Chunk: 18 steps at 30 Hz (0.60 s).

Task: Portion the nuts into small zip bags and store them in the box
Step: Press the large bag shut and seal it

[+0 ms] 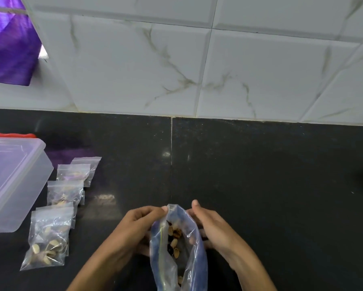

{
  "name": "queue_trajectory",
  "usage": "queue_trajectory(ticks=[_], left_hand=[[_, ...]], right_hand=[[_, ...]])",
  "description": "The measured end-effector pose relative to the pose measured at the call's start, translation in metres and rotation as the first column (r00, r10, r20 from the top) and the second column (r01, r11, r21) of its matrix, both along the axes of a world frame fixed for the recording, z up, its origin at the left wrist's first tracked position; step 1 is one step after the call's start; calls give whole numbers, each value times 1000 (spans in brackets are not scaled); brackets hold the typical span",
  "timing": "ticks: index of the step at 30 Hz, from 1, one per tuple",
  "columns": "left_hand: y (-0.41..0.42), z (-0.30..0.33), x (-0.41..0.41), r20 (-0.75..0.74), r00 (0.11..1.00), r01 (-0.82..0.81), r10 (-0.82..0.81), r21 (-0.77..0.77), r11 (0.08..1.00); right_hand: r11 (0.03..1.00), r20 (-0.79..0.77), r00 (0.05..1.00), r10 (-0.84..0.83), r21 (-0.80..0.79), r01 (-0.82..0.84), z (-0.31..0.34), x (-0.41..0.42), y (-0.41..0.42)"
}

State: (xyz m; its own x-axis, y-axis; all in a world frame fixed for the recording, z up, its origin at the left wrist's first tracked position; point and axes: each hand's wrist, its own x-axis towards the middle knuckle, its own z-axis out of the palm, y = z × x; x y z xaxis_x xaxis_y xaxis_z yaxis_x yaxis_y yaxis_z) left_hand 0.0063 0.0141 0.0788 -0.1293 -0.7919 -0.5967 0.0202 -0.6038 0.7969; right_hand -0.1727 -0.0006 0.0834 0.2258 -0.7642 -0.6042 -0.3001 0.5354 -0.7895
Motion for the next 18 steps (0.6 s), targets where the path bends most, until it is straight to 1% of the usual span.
queue_trajectory(ticks=[1, 2, 3, 4, 5, 6, 7, 8, 9, 11, 12, 13, 14, 15, 16, 17, 18], left_hand=[[-1, 0, -1, -17, 1000, -3, 3, -11, 1000], [-2, -1, -3, 3, 1000, -29, 29, -54, 998], [-1, -1, -4, 86, 995, -44, 56, -139, 989], [-1, -2, -6, 227, 971, -18, 81, -266, 964], [0, -4, -7, 395, 912, 53, 113, -387, 921], [1, -6, -11, 544, 823, 141, 161, -471, 871], [2, -7, -15, 665, 714, 231, 220, -520, 823], [4, -7, -20, 732, 621, 310, 280, -558, 770], [5, -8, -24, 761, 562, 387, 324, -588, 710], [7, -12, -32, 751, 512, 482, 417, -653, 584], [8, -12, -33, 726, 558, 447, 401, -671, 592], [9, -10, -33, 680, 632, 344, 372, -676, 651], [10, -6, -31, 629, 716, 229, 302, -621, 750], [13, -5, -28, 578, 783, 153, 228, -535, 831], [14, -7, -24, 535, 829, 126, 161, -460, 879], [15, -9, -19, 472, 876, 104, 99, -386, 917], [16, -11, -14, 390, 919, 84, 53, -326, 942]], right_hand=[[1000, 22, 1000, 1, 13, -1, 0, -1, -2], [1000, 25, 1000, 15, -4, -15, -3, -2, -3], [999, 5, 999, 39, -35, -39, -5, -2, -4], [995, -28, 997, 66, -78, -68, -6, -1, -2], [985, -82, 994, 75, -146, -86, -6, 2, 1], [967, -175, 983, 48, -237, -89, -6, 6, 4], [933, -292, 956, 1, -345, -107, -4, 12, 8], [889, -383, 922, -50, -438, -134, -2, 19, 12], [853, -437, 895, -92, -499, -155, -1, 26, 17], [812, -512, 850, -127, -546, -207, 3, 33, 22], [807, -541, 830, -134, -546, -225, 4, 32, 23], [810, -553, 823, -129, -538, -234, 2, 28, 22], [830, -514, 849, -120, -521, -199, 1, 21, 21], [871, -417, 903, -106, -477, -118, -3, 15, 20], [921, -265, 960, -91, -389, -20, -5, 10, 19], [959, -84, 991, -104, -274, 78, -6, 6, 18], [975, 78, 986, -144, -159, 155, -7, 1, 16]])
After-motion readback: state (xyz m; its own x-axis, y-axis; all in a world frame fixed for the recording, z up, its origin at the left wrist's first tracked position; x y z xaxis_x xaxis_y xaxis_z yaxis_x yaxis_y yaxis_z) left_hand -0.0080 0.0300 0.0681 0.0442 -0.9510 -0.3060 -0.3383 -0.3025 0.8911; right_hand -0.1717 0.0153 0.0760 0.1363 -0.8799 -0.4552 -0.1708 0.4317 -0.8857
